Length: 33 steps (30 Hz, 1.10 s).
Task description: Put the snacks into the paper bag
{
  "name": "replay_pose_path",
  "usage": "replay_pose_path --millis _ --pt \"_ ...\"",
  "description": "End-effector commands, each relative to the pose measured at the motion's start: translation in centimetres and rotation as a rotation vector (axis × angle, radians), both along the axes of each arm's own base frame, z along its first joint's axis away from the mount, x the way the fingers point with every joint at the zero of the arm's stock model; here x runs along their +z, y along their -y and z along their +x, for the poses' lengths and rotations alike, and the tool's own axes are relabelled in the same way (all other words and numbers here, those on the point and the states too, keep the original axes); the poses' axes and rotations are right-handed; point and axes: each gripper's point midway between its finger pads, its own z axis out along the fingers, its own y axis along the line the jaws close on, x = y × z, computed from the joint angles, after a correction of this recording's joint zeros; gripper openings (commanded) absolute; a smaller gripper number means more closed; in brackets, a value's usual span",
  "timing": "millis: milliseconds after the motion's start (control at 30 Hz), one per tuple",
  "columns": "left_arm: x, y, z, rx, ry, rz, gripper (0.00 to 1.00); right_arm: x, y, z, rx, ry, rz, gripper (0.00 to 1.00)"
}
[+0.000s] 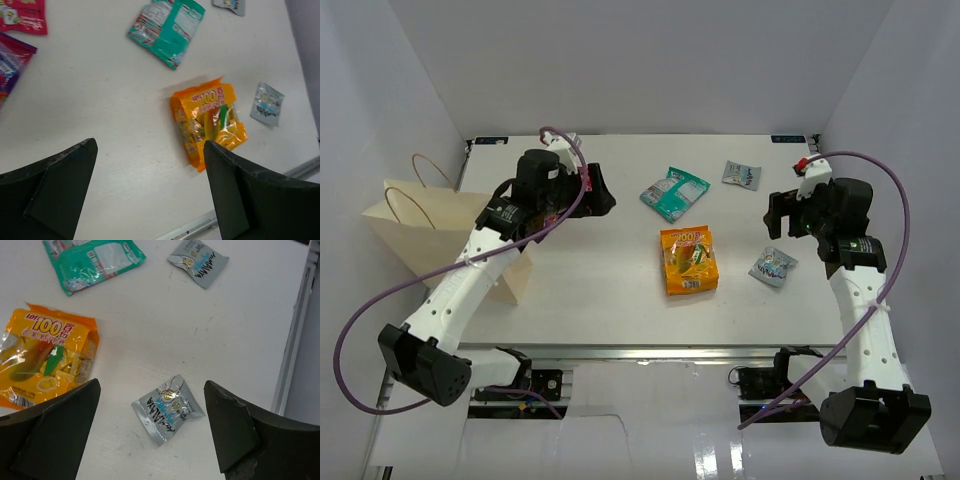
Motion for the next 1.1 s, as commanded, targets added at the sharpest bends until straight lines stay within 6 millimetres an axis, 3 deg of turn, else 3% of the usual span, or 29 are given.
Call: replay_pose_path --millis 0,33,100,133,300,333,367,400,433,500,600,633,733,867,1067 --pt "0.1 -2.8 2.2 0.140 0.026 0.145 0.98 2.7 -2.8 -1.1 0.299 0.132 -0.108 0.90" --pt "0.6 -2.8 2.8 0.152 0.033 0.157 0.98 2.6 -2.9 -1.2 0.342 0.148 -0.151 0.90" --pt "-1.7 -3.5 4.0 0.193 -0.029 0.239 0.98 1.8 -4.1 -1.8 0.438 0.112 -0.140 0.90" --pt "-1.7 -3.8 4.6 0.213 -0.032 0.266 0.98 1.3 -4.6 -2.0 0.475 0.089 -0.136 0.90" --pt "-7.1 -7.8 6.2 0.380 -0.151 0.538 0.96 -1.6 -6.0 -2.6 0.557 -0.021 -0.048 0.90" --pt "-8.8 -8.2 6.7 0.395 -0.187 0.588 0.96 -2.2 -6.4 -2.8 0.576 -0.032 -0.033 0.90" --pt "-9.3 -8.5 7.0 0.412 -0.197 0.621 0.95 -2.3 -6.9 -3.0 0.608 -0.029 -0.012 0.90" --pt "-11.5 -9.6 8.1 0.451 -0.239 0.696 0.95 -2.7 -7.3 -2.9 0.630 -0.045 0.017 0.90" --pt "-11.1 -9.5 8.3 0.454 -0.231 0.690 0.95 -2.9 -7.5 -2.9 0.640 -0.052 0.030 0.90" --pt "-12.2 -10.7 9.3 0.488 -0.256 0.720 0.94 -3.2 -7.8 -2.8 0.660 -0.055 0.047 0.90" --pt "-14.6 -11.6 11.2 0.500 -0.296 0.755 0.91 -4.3 -8.1 -2.6 0.678 -0.083 0.076 0.91" --pt "-16.3 -11.7 11.9 0.490 -0.317 0.784 0.90 -4.5 -8.3 -2.6 0.685 -0.085 0.085 0.92" --pt "-17.5 -11.6 13.9 0.486 -0.303 0.810 0.90 -5.2 -8.5 -2.7 0.699 -0.105 0.109 0.93" --pt "-17.5 -11.0 16.5 0.497 -0.251 0.801 0.89 -6.0 -8.7 -2.9 0.706 -0.132 0.130 0.93" --pt "-19.2 -11.6 18.1 0.504 -0.259 0.779 0.81 -5.6 -8.4 -2.2 0.692 -0.128 0.111 0.93"
